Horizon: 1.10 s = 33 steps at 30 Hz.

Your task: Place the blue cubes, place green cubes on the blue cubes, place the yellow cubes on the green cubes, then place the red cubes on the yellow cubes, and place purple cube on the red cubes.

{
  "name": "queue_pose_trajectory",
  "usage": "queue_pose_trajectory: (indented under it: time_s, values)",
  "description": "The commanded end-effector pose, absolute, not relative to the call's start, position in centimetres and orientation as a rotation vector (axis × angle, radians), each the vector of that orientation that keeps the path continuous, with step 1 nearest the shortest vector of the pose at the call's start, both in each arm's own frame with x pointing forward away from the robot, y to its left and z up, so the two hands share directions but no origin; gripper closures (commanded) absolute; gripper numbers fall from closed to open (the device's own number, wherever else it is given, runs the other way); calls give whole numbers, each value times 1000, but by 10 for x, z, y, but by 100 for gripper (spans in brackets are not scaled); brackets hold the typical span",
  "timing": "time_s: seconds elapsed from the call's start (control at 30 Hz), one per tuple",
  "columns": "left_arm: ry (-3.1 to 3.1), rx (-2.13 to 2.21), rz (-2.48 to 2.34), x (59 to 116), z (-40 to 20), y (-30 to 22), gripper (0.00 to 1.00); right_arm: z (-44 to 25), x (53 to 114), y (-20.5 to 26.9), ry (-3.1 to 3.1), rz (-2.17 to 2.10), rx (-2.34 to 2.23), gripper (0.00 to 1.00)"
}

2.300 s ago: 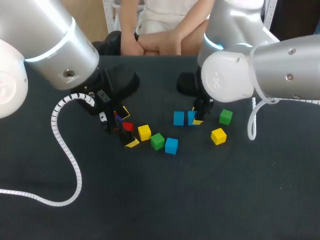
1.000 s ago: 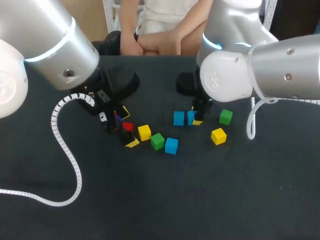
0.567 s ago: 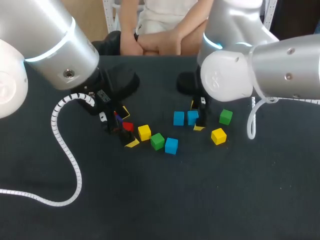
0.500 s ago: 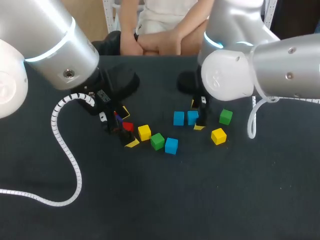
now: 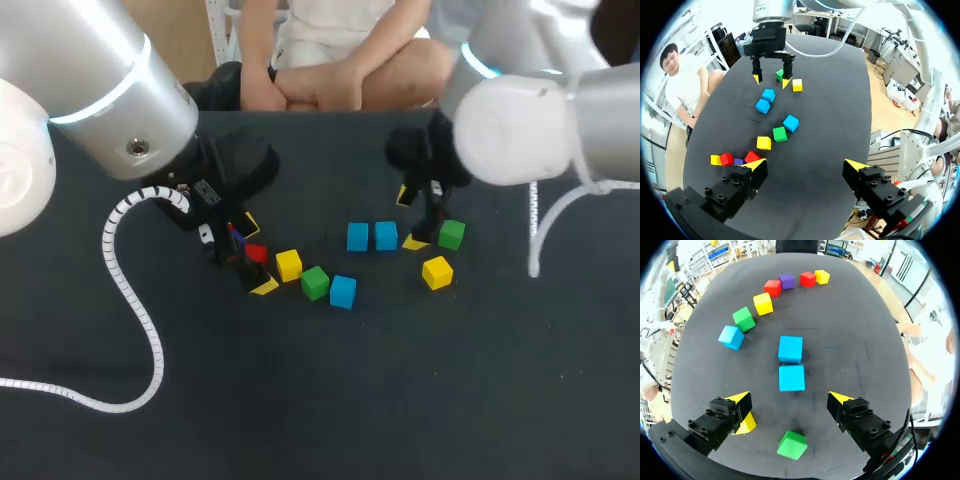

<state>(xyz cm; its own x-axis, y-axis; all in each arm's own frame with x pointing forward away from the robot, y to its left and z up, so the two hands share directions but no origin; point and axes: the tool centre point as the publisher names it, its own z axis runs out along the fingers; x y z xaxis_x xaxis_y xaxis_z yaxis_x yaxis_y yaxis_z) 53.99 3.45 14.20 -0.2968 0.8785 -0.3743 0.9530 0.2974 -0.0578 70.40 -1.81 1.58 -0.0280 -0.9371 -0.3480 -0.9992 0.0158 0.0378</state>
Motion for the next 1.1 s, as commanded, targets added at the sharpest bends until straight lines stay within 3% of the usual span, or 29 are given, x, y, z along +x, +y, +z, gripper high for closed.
queue_pose_trajectory:
  time_s: [0.03, 1.1]
  values:
    - [2298, 1673, -394, 541, 142, 34, 0, 20, 695, -31, 2017, 444, -1974, 0]
    - [2298, 1673, -394, 541, 142, 34, 0, 36, 677, -57, 1950, 553, -1886, 0]
